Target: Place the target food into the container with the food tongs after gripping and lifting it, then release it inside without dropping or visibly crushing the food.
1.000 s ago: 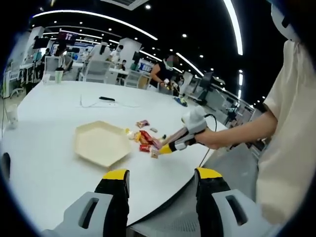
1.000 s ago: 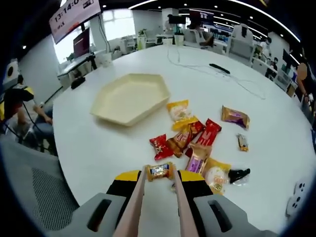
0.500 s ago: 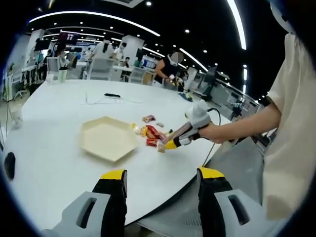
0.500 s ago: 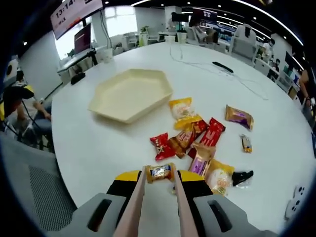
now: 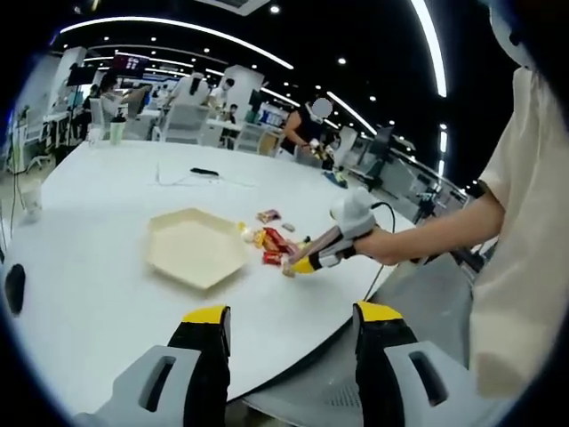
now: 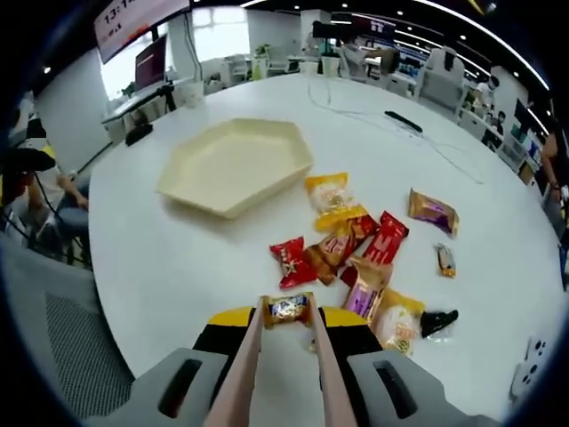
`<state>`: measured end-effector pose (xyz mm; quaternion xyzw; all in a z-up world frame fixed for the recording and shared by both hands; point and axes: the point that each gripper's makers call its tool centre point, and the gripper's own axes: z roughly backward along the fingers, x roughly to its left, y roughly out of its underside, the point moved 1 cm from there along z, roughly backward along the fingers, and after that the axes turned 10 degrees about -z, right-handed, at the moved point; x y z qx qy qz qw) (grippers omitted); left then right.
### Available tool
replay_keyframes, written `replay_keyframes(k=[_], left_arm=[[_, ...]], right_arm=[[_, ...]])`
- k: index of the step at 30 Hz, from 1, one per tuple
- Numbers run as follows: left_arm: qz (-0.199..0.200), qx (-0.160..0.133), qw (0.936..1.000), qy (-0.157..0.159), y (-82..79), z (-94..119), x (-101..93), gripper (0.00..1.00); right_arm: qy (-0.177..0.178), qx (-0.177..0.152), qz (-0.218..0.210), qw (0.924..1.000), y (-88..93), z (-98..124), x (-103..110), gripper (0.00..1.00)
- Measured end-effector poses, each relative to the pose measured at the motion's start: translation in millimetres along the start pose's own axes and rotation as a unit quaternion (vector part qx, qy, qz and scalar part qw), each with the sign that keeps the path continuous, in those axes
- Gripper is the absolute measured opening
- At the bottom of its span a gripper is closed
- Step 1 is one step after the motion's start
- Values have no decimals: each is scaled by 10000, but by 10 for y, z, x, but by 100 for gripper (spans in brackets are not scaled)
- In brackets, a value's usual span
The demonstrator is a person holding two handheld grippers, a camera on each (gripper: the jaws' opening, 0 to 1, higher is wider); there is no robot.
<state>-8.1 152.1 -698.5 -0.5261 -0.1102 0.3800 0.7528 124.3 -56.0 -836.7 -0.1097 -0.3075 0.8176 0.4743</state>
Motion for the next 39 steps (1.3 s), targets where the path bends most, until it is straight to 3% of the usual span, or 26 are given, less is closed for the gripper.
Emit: replay_keyframes(k=[26,39], left_arm=[[-9,-42,10000,14,-25,-3,-3,54],[-22,-112,9999,13,-50,4,1,54]], right_arm=[[-38,51,-240,9997,34,-4,3,22],[-69,-159,-328,9993,-81,203,-20,23]])
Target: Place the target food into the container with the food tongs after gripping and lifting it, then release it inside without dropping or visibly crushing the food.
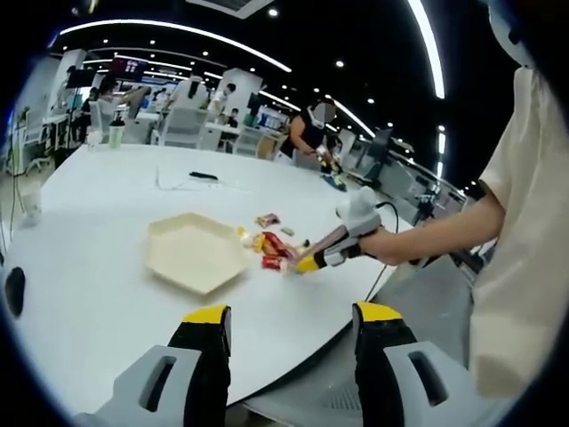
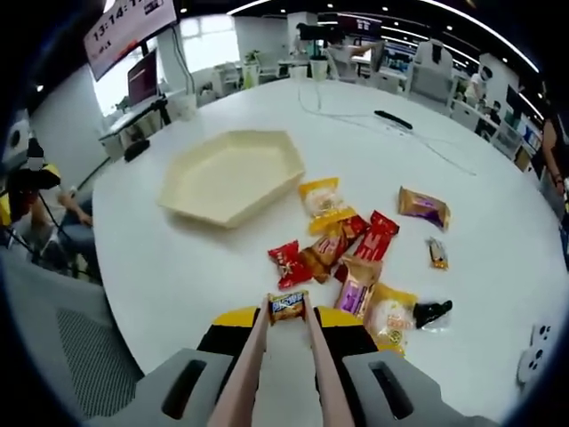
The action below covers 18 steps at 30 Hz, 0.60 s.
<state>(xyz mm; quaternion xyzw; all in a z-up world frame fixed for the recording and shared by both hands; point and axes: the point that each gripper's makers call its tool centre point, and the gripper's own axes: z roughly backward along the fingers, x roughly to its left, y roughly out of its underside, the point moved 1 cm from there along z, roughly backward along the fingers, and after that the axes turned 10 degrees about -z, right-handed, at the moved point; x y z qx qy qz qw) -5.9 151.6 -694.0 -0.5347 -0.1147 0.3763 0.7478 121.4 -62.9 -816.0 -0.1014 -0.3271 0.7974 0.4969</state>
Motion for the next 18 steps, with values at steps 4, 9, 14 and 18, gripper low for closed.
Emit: replay_keyframes(k=[4,9,14,18], left_arm=[[-34,-60,10000,3,-36,0,-6,54],[-47,-123,9999,-41,-64,24,1,55],[-60,-158,9998,-73,-60,67,-7,55],[-54,-179,9998,-104,-48,107,-17,54]], right_arm=[[-36,-178,27,9998,-118,101,56,23],[-66,-437,117,9990,-302,231,130,23],[-68,-626,236,9977,-473,317,164,23],[-62,-764,277,9967,-605,373,176,23]])
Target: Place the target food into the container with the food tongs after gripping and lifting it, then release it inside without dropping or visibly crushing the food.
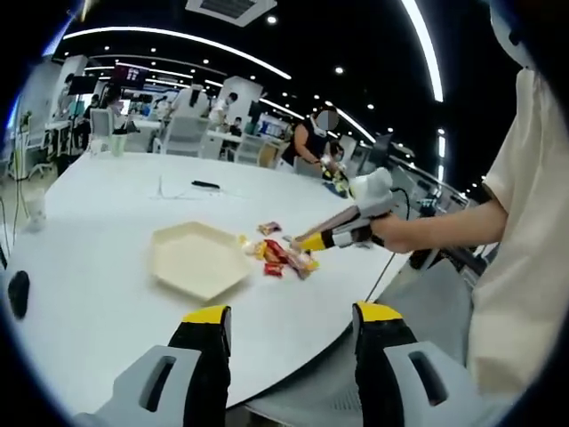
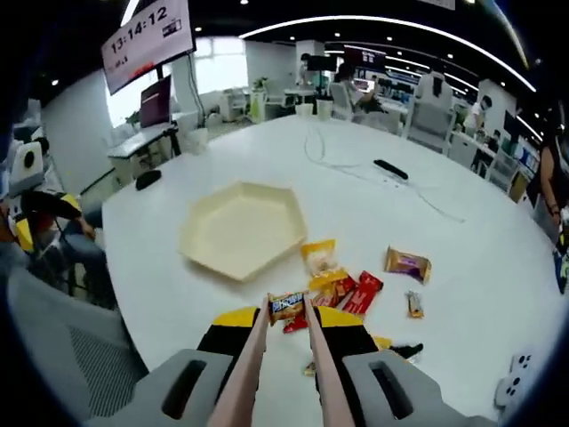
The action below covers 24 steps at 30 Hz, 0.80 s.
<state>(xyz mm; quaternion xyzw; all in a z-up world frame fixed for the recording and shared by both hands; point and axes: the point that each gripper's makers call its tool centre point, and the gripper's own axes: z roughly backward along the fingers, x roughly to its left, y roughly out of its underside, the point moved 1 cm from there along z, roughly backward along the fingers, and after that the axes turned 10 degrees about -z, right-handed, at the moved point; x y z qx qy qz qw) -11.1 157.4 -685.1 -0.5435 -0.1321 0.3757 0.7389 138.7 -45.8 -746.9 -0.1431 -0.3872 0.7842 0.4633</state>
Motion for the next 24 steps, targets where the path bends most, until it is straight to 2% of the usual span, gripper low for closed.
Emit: replay_keyframes(k=[5,13,24], left_arm=[[30,-56,10000,-42,-11,23,3,54],[-9,-144,9998,-154,-48,123,39,54],[60,-199,9991,-378,2,269,75,54]], right_arm=[[6,-133,46,9999,-156,-6,26,23],[-91,-216,189,9995,-329,-68,191,23],[-317,-287,419,9982,-577,-306,438,23]])
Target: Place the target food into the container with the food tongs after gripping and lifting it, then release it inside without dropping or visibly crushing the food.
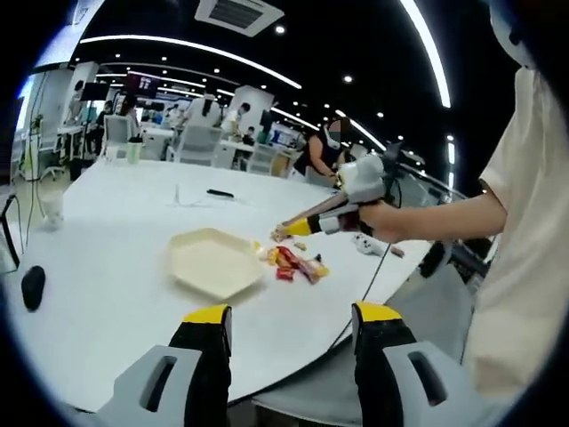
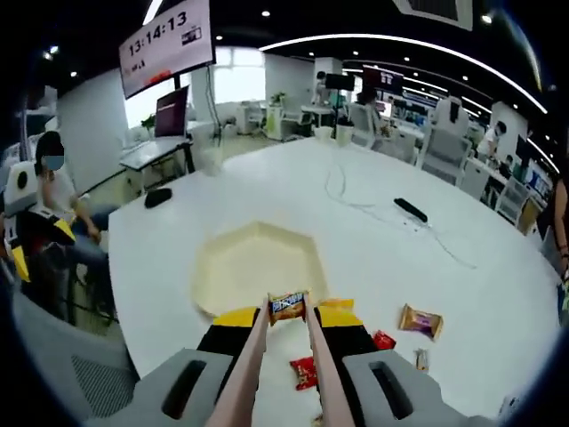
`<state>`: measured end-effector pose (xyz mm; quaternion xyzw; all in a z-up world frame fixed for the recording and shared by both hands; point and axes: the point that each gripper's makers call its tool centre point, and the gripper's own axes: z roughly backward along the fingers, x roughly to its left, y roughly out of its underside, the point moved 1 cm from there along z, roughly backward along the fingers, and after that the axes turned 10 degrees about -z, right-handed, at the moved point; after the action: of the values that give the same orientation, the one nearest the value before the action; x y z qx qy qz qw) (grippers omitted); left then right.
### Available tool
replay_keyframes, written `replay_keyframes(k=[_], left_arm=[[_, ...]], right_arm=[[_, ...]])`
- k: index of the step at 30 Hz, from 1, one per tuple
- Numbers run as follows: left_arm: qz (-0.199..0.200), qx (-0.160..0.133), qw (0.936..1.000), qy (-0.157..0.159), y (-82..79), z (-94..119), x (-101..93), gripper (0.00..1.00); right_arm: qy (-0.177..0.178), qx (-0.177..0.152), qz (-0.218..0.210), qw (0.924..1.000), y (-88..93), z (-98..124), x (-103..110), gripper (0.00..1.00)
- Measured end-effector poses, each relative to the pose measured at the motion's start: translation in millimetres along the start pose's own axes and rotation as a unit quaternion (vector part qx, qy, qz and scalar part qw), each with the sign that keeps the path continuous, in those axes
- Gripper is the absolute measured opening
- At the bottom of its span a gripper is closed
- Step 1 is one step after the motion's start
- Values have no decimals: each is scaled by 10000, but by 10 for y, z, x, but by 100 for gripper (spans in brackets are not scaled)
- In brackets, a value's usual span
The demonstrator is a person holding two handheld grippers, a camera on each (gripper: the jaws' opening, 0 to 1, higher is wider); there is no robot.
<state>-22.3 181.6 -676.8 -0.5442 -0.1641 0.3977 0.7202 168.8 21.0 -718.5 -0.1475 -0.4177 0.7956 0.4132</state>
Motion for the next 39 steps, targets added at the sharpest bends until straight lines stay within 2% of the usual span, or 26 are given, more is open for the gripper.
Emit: replay_keyframes(k=[9,21,39], left_arm=[[116,-21,9997,-201,63,100,53,54],[137,-64,9996,-248,51,129,68,53],[170,-93,9994,-301,64,171,141,52]], right_arm=[[-148,-39,95,9998,-136,-124,165,23],[-322,-58,274,9991,-285,-256,344,23],[-454,-30,399,9982,-363,-373,468,23]])
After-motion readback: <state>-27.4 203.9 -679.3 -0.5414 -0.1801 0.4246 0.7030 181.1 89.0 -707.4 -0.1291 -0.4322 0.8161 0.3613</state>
